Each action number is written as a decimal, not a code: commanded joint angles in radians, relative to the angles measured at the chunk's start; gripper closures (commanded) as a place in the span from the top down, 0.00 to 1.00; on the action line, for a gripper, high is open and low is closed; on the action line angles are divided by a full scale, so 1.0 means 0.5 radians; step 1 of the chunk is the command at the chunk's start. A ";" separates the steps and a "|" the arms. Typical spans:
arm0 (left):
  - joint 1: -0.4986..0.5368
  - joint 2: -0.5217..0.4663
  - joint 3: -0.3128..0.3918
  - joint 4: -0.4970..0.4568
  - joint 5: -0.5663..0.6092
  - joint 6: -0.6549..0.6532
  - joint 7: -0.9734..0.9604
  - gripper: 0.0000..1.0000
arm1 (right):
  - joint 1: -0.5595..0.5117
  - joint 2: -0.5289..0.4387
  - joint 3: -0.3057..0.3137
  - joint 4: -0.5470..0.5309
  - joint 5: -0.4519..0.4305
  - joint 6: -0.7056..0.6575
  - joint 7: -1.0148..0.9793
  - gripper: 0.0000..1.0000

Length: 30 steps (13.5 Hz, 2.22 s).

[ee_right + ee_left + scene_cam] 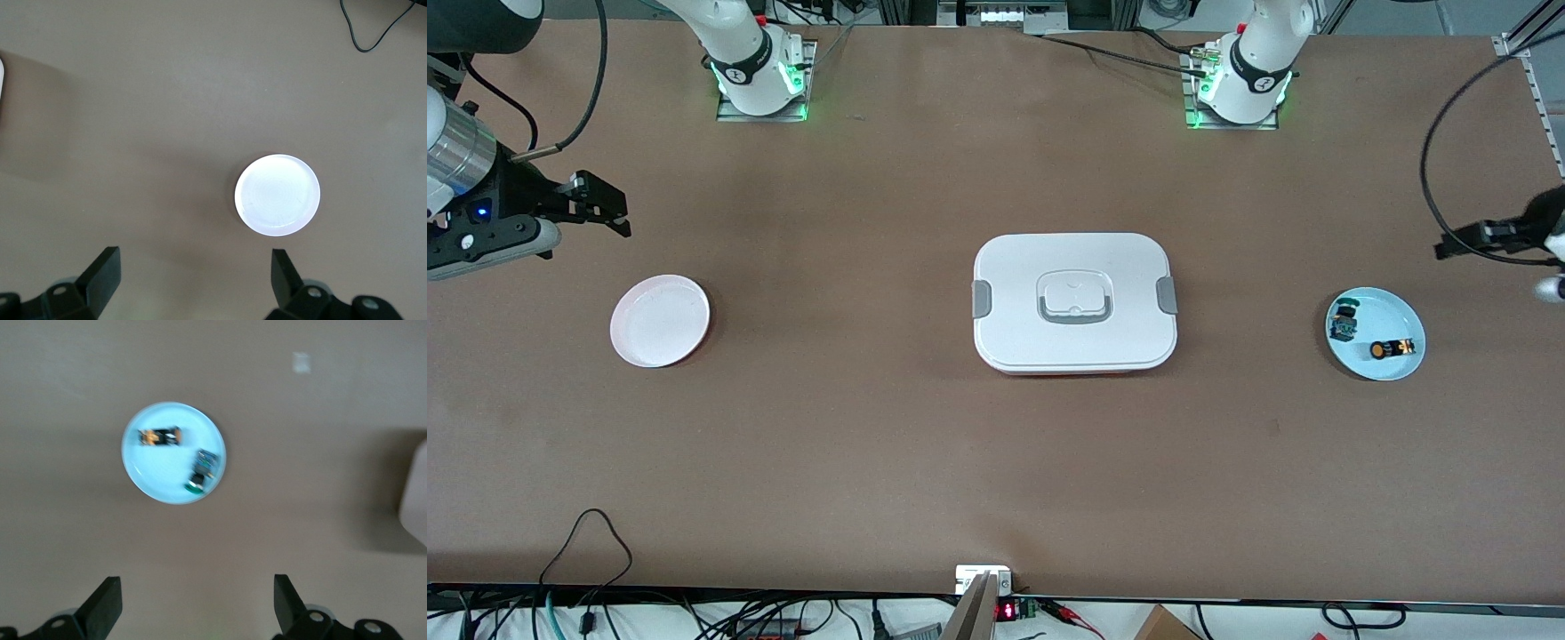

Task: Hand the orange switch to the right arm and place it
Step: 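Lower the left gripper over the orange switch on the blue plate, then close the left gripper on the orange switch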

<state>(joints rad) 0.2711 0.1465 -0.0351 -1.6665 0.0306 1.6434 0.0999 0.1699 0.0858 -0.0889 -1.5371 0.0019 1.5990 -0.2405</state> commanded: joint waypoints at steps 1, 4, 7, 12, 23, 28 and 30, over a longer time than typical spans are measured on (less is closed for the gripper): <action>0.087 0.283 -0.010 0.069 -0.064 0.158 0.040 1.00 | -0.015 -0.021 0.006 -0.021 0.030 0.008 -0.022 1.00; 0.108 0.424 -0.010 0.050 -0.064 0.330 0.052 1.00 | -0.015 -0.021 0.006 -0.018 0.030 0.008 -0.022 1.00; 0.166 0.602 -0.010 0.047 -0.064 0.642 0.165 1.00 | -0.015 -0.021 0.006 -0.021 0.030 0.008 -0.022 1.00; 0.252 0.796 -0.031 -0.072 -0.172 1.020 0.316 1.00 | -0.015 -0.021 0.006 -0.021 0.030 0.008 -0.022 1.00; 0.335 0.925 -0.034 -0.229 -0.239 1.189 0.419 1.00 | -0.015 -0.021 0.006 -0.021 0.030 0.008 -0.022 1.00; 0.378 0.971 -0.040 -0.226 -0.343 1.257 0.494 1.00 | -0.015 -0.021 0.006 -0.021 0.030 0.005 -0.022 1.00; 0.381 0.974 -0.040 -0.226 -0.380 1.257 0.494 1.00 | -0.015 -0.021 0.006 -0.021 0.030 0.008 -0.022 1.00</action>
<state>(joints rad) 0.4488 0.6340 -0.0425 -1.7808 -0.1247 2.2639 0.3183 0.1698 0.0858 -0.0889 -1.5374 0.0019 1.5989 -0.2405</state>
